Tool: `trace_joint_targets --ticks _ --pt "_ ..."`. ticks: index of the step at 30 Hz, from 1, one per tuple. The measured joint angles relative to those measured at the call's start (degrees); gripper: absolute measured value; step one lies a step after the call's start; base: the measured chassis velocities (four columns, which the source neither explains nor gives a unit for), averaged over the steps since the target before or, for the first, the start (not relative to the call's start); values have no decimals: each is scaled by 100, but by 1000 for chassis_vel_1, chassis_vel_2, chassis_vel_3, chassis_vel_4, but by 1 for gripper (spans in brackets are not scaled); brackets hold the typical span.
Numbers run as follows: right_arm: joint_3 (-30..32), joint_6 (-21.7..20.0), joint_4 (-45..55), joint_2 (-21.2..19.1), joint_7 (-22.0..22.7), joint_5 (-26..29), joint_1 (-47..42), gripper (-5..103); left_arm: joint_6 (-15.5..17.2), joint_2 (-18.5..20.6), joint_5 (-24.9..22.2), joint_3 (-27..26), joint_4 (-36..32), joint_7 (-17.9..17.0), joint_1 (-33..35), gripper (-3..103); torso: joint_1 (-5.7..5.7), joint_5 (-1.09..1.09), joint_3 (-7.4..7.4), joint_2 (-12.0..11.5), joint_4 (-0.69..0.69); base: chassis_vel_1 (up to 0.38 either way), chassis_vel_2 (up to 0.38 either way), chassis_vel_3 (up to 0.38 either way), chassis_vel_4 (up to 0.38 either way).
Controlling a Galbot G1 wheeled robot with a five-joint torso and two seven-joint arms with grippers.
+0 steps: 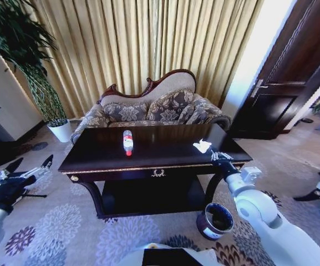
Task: Move to the front of the table and place the trash on the table into the trash bin.
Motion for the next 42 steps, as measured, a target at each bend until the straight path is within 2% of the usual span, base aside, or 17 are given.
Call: trace_joint_targets --ticks 4,10,17,22,29,31,34,36,40,42 --pt "245 53 -95 -18 -25 26 -217 0 -8 -8 0 -31 -5 2 6 100 0 -1 0 1 0 13 -4 -8 4" --pt "637 426 -520 -110 -238 -203 -745 0 -10 -9 1 17 9 7 -56 100 4 -1 2 -2 -1 0 0 0 0" --pt "596 668 -1380 -74 -307 -364 -863 0 -12 -20 3 59 4 14 -88 100 3 0 1 -1 0 0 0 0 0" --pt "364 675 -1963 13 -289 -360 -816 0 -21 -35 0 38 -16 65 -59 100 3 0 1 -1 0 0 0 0 0" --pt "-494 837 -3303 101 -198 -967 -305 0 -41 -119 -14 -14 -82 217 -18 100 3 -1 1 -1 0 0 0 0 0" --pt "-566 840 -3425 122 -197 -1003 -239 0 -44 -129 -16 -18 -84 227 -16 100 2 -1 1 -1 1 0 0 0 0" --pt "-927 905 -4252 348 -211 -1308 166 0 -89 -171 -17 -24 -71 240 -15 100 3 -1 1 -1 0 0 0 0 0" --pt "-973 920 -4404 396 -228 -1370 226 0 -105 -174 -17 -24 -61 240 -15 100 3 -2 1 -1 0 0 0 0 0" --pt "-1180 1144 -5690 838 -366 -1804 703 0 -179 -174 -9 -26 -9 242 -22 100 3 -1 1 -1 -1 0 0 0 0" --pt "-1191 1181 -5837 882 -378 -1840 754 0 -180 -172 -9 -30 -9 243 -22 100 2 0 1 -1 -1 0 0 0 0"
